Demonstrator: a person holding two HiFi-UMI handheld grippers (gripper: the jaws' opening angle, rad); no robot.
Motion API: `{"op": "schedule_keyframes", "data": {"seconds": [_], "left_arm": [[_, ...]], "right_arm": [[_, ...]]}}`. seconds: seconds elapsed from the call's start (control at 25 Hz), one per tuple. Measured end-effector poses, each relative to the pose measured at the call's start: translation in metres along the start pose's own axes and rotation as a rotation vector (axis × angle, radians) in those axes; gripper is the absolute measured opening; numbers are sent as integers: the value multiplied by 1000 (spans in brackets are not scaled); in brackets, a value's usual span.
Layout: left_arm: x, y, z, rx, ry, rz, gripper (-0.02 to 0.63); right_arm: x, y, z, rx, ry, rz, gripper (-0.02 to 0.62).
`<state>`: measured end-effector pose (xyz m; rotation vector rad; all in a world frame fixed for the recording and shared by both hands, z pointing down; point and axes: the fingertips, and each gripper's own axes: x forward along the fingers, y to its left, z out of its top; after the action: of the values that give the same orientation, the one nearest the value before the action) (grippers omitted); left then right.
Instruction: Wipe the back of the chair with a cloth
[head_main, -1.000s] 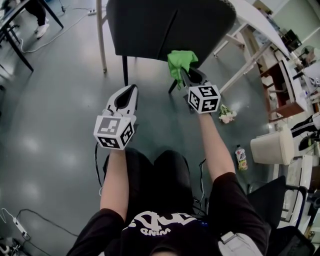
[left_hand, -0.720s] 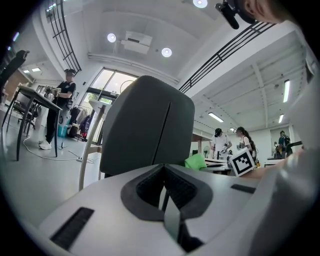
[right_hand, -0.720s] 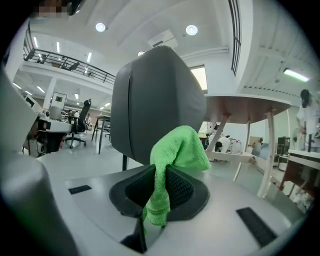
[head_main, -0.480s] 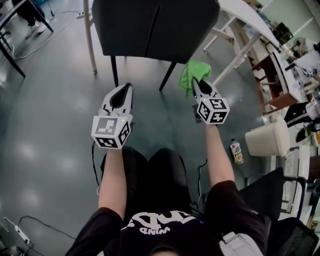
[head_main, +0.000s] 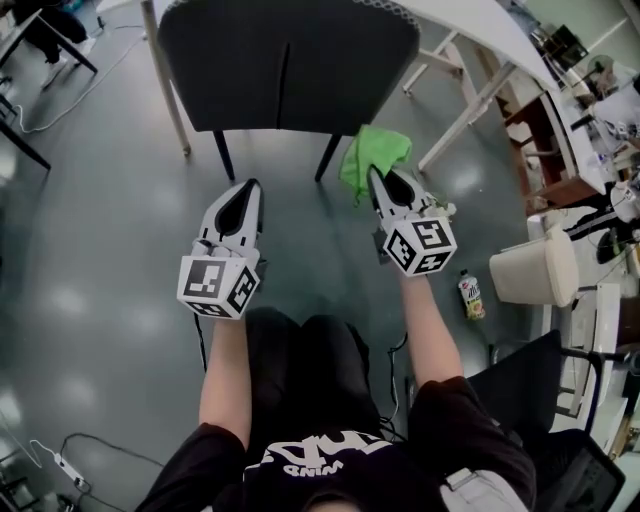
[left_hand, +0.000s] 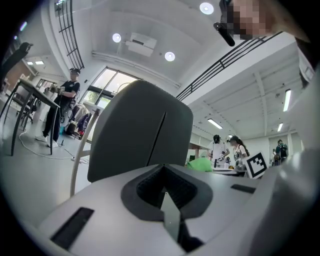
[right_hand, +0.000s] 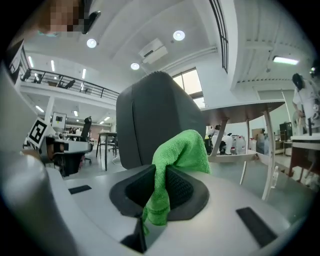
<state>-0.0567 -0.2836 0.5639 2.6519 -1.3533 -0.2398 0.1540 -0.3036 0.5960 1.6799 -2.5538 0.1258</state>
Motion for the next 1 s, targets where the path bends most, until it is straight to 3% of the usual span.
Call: {"op": "schedule_keyframes", "data": {"seconds": [0.28,0.68,0.84,1.0], "left_arm": [[-6,-9,116,19,93,14,-2],[-1,-79,356,48,224,-54,-2],[2,-96,417,50,256,-88,-2],[10,-117,453,53,251,-118,-2]], "right_arm": [[-18,35,122,57,26,21,48],[-59,43,363,155,85,0,48],[-79,46,417,195,106,-33,48],[-94,46,448,205,108,-46,48]]}}
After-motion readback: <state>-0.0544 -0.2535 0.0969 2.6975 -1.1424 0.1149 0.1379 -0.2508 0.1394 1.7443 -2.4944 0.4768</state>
